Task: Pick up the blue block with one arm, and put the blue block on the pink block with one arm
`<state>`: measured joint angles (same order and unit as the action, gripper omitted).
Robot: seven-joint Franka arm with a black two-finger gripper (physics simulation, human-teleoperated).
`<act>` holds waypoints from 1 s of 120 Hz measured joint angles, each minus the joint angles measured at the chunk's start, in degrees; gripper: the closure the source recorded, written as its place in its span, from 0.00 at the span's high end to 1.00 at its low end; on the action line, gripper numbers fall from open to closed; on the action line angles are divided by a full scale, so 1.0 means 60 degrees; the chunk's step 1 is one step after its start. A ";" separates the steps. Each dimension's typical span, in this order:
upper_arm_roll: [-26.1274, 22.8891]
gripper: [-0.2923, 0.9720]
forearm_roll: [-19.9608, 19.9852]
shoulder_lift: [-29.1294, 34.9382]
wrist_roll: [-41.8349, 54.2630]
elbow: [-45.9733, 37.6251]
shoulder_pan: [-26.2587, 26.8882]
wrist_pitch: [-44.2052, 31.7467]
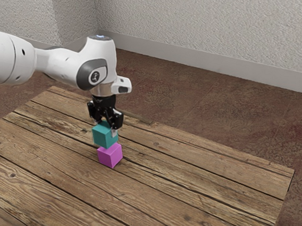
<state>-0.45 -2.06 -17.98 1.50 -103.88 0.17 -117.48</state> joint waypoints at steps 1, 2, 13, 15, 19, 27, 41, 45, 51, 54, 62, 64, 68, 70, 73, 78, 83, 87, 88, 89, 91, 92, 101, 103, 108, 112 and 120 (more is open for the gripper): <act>0.0000 0.51 0.0000 -0.0008 0.0001 0.0010 0.0000 0.0007; 0.0000 0.51 0.0000 -0.0015 0.0002 0.0020 0.0000 0.0013; -0.0012 0.51 0.0001 -0.0089 0.0013 0.0132 0.0000 0.0072; -0.0015 0.51 0.0001 -0.0098 0.0015 0.0148 -0.0001 0.0079; -0.0056 0.51 0.0001 -0.0106 0.0018 0.0172 -0.0005 0.0093; -0.0109 0.54 0.0007 -0.0121 0.0029 0.0192 0.0002 0.0115; -0.0150 0.64 0.0050 -0.0115 0.0059 0.0210 0.0000 0.0142; -0.0175 0.65 0.0057 -0.0113 0.0066 0.0233 0.0007 0.0147; -0.0192 0.68 0.0064 -0.0081 0.0077 0.0248 0.0005 0.0157; -0.0195 0.69 0.0066 -0.0044 0.0083 0.0256 0.0004 0.0170; -0.0178 0.71 0.0063 0.0304 0.0098 0.0321 0.0003 0.0319; -0.0173 0.71 0.0061 0.0449 0.0102 0.0331 0.0001 0.0373; -0.0167 0.72 0.0059 0.0689 0.0108 0.0346 0.0000 0.0476; -0.0167 0.73 0.0057 0.0799 0.0111 0.0350 -0.0001 0.0525; -0.0175 0.73 0.0056 0.0959 0.0114 0.0356 0.0002 0.0593; -0.0189 0.74 0.0054 0.1116 0.0120 0.0405 0.0010 0.0693; -0.0193 0.74 0.0053 0.1187 0.0126 0.0462 0.0017 0.0788; -0.0196 0.75 0.0052 0.1215 0.0130 0.0509 0.0014 0.0850; -0.0197 0.75 0.0052 0.1220 0.0131 0.0522 0.0014 0.0864; -0.0198 0.75 0.0052 0.1224 0.0132 0.0536 0.0014 0.0877; -0.0200 0.75 0.0052 0.1231 0.0134 0.0560 0.0012 0.0902; -0.0200 0.75 0.0052 0.1233 0.0135 0.0569 0.0012 0.0914; -0.0203 0.76 0.0051 0.1236 0.0143 0.0652 0.0015 0.0994; -0.0203 0.76 0.0051 0.1235 0.0145 0.0660 0.0015 0.1005; -0.0203 0.76 0.0051 0.1242 0.0151 0.0673 0.0012 0.1024; -0.0204 0.76 0.0052 0.1239 0.0155 0.0678 0.0011 0.1030; -0.0204 0.76 0.0057 0.1235 0.0162 0.0682 0.0007 0.1036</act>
<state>-1.67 -1.71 -10.57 2.47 -99.79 0.21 -111.26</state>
